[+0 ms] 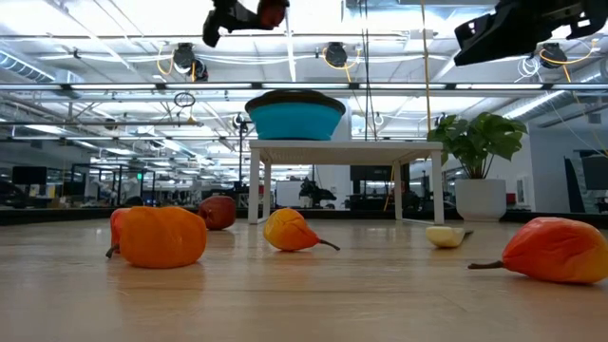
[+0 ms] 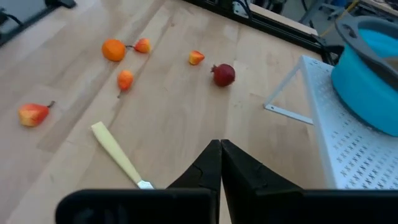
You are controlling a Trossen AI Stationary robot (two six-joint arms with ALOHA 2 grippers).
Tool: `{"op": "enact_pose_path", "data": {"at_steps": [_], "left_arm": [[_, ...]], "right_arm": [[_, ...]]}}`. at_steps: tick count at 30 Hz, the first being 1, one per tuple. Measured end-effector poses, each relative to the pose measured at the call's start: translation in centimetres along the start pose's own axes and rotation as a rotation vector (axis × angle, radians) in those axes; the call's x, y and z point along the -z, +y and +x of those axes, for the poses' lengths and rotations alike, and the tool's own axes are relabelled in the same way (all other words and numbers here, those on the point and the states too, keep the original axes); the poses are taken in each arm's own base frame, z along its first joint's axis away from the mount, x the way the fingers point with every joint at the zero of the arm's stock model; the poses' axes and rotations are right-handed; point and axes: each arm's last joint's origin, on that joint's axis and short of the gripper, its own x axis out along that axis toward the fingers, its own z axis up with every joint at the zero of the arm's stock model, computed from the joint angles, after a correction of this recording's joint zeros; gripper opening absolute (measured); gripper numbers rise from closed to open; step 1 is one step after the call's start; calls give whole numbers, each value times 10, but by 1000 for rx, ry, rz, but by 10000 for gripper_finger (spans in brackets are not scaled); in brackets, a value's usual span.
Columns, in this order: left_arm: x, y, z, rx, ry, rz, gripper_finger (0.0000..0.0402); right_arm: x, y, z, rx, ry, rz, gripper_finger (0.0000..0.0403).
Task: Pick & Place Fruit
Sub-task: Put the red pomegranate into the blue strainer bowl on the shelf
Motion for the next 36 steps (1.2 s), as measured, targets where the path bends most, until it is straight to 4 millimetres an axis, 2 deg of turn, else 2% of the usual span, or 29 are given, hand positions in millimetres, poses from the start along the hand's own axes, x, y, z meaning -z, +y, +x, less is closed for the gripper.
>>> {"op": "enact_pose_path", "data": {"at_steps": [8,12,20,25,29,36], "left_arm": [[-40,13,27,-49,23,198,191],[-49,14,47,-69,53,307,191],[-51,16,94,-158,184,513,191],[-52,17,114,-150,243,575,191],[-51,23,123,-169,283,583,191],[-49,35,122,-220,365,577,191]], "right_arm": [[7,-20,-7,-11,-29,69,4],[10,-29,-12,7,-50,99,4],[13,-39,-27,118,-84,177,4],[14,-39,-41,171,-130,208,4],[15,-36,-49,192,-160,225,4],[33,-26,-51,205,-191,256,4]]}}
